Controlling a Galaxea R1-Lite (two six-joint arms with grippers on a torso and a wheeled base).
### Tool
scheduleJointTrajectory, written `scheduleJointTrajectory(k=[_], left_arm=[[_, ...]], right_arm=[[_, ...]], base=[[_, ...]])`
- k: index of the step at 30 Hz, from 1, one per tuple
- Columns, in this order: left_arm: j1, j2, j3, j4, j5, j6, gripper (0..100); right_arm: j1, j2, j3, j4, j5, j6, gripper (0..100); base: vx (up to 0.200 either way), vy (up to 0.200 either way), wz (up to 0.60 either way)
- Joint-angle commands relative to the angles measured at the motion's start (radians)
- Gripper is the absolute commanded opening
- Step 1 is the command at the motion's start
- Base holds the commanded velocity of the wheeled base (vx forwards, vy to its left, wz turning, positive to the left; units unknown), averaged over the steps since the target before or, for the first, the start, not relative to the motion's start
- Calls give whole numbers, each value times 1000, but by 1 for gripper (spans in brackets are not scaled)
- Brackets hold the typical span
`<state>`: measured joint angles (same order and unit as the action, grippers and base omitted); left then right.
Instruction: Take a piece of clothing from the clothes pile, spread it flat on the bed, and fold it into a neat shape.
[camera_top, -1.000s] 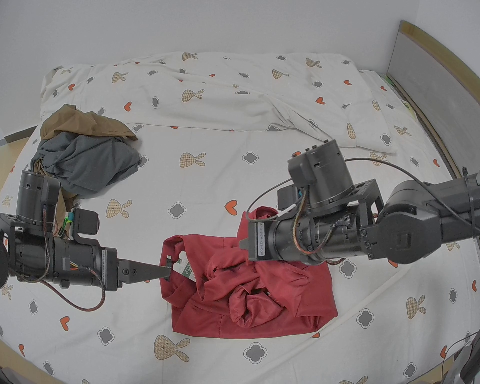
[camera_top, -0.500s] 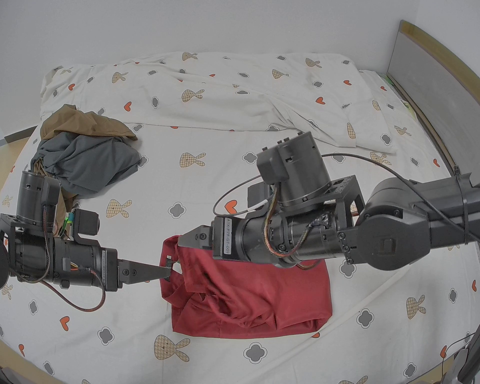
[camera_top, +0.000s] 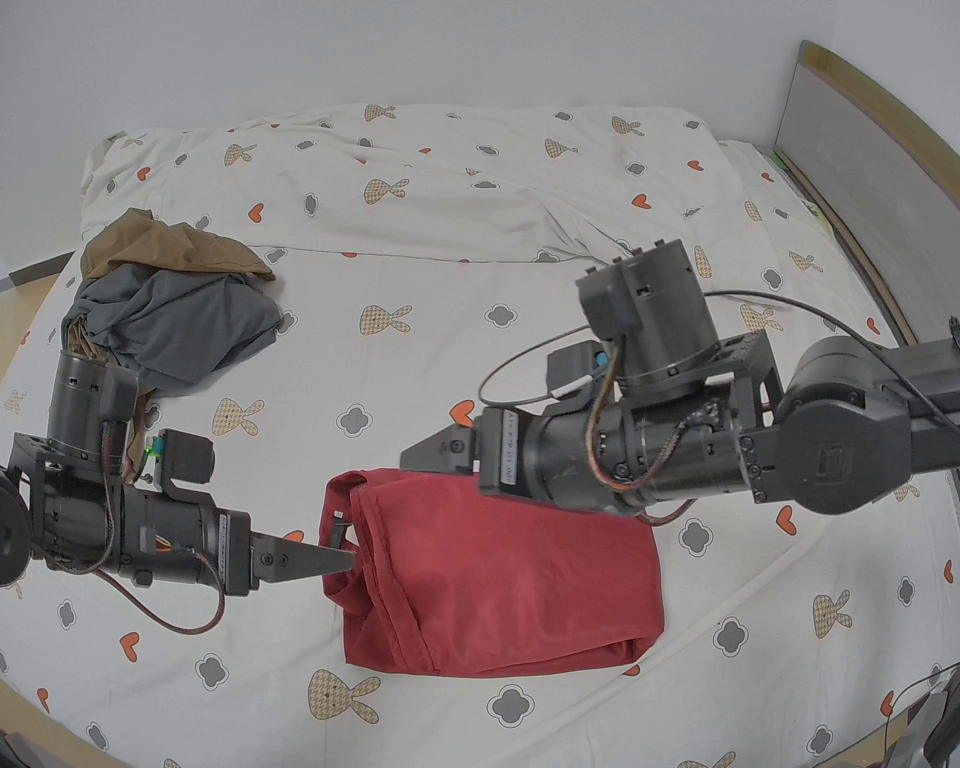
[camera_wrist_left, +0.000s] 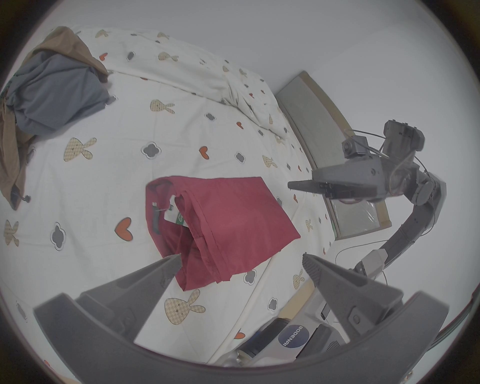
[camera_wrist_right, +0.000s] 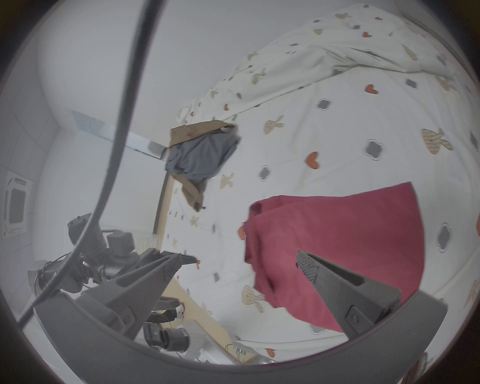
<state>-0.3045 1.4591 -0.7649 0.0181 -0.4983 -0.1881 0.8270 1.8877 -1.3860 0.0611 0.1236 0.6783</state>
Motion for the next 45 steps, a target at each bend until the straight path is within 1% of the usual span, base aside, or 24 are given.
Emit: scheduleJointTrajectory(k=[1, 3, 4, 5, 6, 7, 8, 9, 10, 12, 17, 22, 33, 40, 41, 45], left_arm=[[-45, 92, 10, -3, 3, -11, 100], [-47, 139, 16, -30, 3, -27, 100], [-45, 175, 24, -67, 3, -33, 100], [-45, 175, 24, -67, 3, -33, 100], [-39, 236, 55, -170, 3, -39, 100], [-39, 236, 55, -170, 3, -39, 100], [-24, 296, 99, -311, 4, -42, 100], [-22, 305, 107, -333, 4, -42, 100], [-15, 352, 142, -440, 4, -44, 100], [-16, 389, 157, -497, 4, -63, 100], [-21, 443, 134, -506, 3, -85, 100], [-19, 484, 113, -512, 4, -83, 100], [-38, 483, 67, -512, 3, -88, 100], [-48, 512, 39, -514, 3, -106, 100], [-48, 514, 38, -514, 3, -105, 0], [-50, 524, 32, -523, 3, -106, 0]], right_arm=[[-94, -102, 128, -12, 2, 0, 100], [-140, -148, 174, -12, 5, 1, 100], [-163, -176, 200, -14, 11, 1, 100], [-163, -176, 200, -14, 11, 1, 100], [-206, -228, 243, -17, 39, 1, 100], [-206, -228, 243, -17, 39, 1, 100], [-255, -286, 285, -17, 87, 1, 100], [-263, -295, 289, -17, 94, 1, 100], [-304, -343, 323, -17, 134, 0, 100], [-351, -384, 352, -17, 162, 0, 100], [-445, -441, 398, -18, 195, 1, 100], [-486, -475, 426, -18, 234, 0, 100], [-494, -472, 426, -20, 237, 0, 100], [-494, -467, 426, -20, 237, 0, 100], [-494, -467, 426, -20, 237, 1, 100], [-496, -464, 426, -20, 235, 1, 100]], base=[[0, 0, 0], [0, 0, 0], [0, 0, 0], [0, 0, 0], [0, 0, 0], [0, 0, 0], [0, 0, 0], [0, 0, 0], [0, 0, 0], [0, 0, 0], [0, 0, 0], [0, 0, 0], [0, 0, 0], [0, 0, 0], [0, 0, 0], [0, 0, 0]])
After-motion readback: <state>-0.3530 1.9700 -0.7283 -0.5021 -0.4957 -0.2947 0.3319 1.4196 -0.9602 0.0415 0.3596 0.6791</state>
